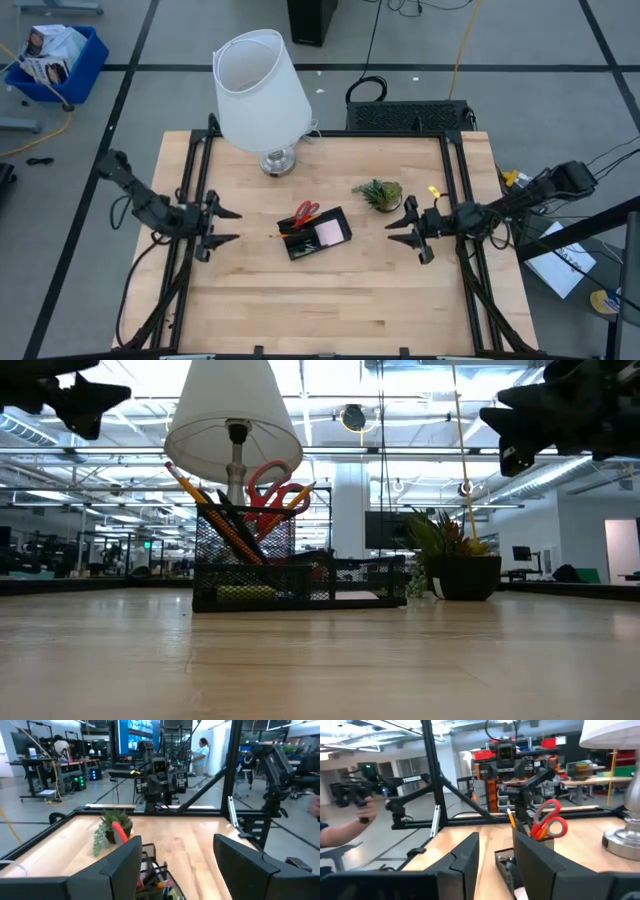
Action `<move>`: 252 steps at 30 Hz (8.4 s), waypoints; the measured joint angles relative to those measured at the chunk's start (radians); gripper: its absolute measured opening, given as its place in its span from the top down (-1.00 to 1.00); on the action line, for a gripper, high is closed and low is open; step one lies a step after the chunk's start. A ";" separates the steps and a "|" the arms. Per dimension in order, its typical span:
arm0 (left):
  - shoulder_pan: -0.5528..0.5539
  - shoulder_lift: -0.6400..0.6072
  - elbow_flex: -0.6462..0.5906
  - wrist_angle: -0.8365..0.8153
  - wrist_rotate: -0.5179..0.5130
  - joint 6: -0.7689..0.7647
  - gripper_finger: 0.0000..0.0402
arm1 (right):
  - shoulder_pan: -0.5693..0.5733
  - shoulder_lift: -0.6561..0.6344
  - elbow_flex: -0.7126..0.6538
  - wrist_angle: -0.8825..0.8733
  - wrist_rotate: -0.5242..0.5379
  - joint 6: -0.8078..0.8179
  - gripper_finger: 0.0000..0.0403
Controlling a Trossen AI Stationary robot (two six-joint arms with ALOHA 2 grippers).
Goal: Pick and place office supplies into organizer
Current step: Return to Home Position
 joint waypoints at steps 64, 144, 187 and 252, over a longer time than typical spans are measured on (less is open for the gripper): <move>0.213 -0.138 -0.124 -0.149 0.243 -0.019 -0.25 | -0.148 -0.307 -0.003 -0.545 -0.223 -0.073 0.42; 0.339 -0.162 -0.126 0.501 -0.449 0.011 -0.25 | -0.147 -0.307 -0.003 -0.541 -0.223 -0.073 0.42; 0.338 -0.162 -0.126 0.501 -0.447 0.011 -0.25 | -0.147 -0.307 -0.003 -0.541 -0.223 -0.073 0.42; 0.355 -0.160 -0.126 0.008 0.348 0.059 -0.25 | -0.147 -0.307 -0.004 -0.541 -0.223 -0.073 0.42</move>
